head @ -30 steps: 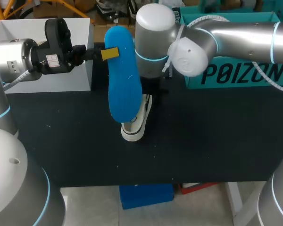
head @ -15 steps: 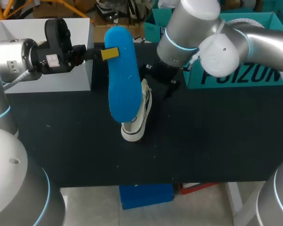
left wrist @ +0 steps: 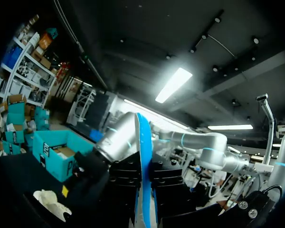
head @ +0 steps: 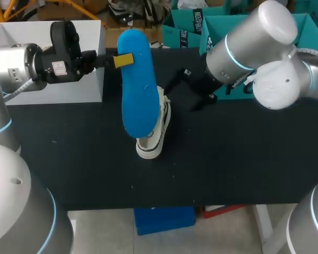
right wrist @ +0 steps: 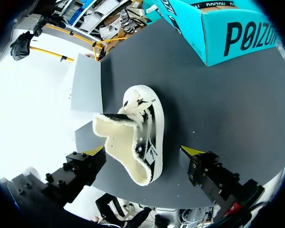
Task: Take the shoe out of the shoebox, open the shoe tongue, remove and reinsert the insole, then place the shoe into the shoebox
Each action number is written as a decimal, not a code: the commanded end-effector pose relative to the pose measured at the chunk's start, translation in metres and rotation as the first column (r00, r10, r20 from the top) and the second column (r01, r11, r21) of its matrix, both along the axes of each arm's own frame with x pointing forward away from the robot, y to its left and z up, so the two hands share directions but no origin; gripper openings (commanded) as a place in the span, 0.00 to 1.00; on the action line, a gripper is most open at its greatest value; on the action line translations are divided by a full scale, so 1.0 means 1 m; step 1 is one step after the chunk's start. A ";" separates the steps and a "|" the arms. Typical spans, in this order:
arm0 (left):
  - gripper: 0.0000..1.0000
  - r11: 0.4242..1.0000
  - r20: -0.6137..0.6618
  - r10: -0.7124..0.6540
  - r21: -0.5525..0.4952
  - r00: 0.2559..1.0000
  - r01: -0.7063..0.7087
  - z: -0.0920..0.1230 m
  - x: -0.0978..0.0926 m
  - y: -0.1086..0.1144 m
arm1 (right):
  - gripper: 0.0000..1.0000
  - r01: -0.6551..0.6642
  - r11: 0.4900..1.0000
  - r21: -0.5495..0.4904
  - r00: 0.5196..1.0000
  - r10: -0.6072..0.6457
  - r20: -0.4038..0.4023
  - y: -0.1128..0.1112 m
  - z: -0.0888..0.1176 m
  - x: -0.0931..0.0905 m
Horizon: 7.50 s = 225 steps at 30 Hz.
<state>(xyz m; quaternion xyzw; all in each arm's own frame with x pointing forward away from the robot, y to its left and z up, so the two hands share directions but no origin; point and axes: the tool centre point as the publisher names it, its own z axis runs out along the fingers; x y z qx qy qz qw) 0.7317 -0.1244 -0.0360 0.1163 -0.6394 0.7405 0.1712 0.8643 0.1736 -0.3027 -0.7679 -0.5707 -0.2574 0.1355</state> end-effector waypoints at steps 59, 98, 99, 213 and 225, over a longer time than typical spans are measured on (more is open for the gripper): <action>0.00 1.000 0.001 0.001 0.000 1.000 -0.001 -0.001 -0.001 0.000 | 1.00 -0.144 0.487 0.861 0.981 -0.047 0.190 -0.023 0.049 -0.011; 0.00 0.984 0.991 0.130 -0.134 -0.036 -0.121 -0.015 0.017 -0.029 | 1.00 -0.144 0.487 0.861 0.981 -0.047 0.190 -0.023 0.049 -0.011; 0.00 0.984 0.991 0.130 -0.134 -0.036 -0.121 -0.015 0.017 -0.029 | 1.00 -0.144 0.487 0.861 0.981 -0.047 0.190 -0.023 0.049 -0.011; 0.00 0.998 0.831 -0.025 -0.009 -0.555 -0.059 -0.258 0.055 -0.040 | 1.00 -0.332 0.599 0.729 0.929 0.342 0.142 0.016 0.047 -0.008; 0.00 0.998 0.831 -0.025 -0.009 -0.555 -0.059 -0.258 0.055 -0.040 | 0.79 -0.369 0.564 0.739 0.914 0.363 0.179 0.035 0.030 -0.014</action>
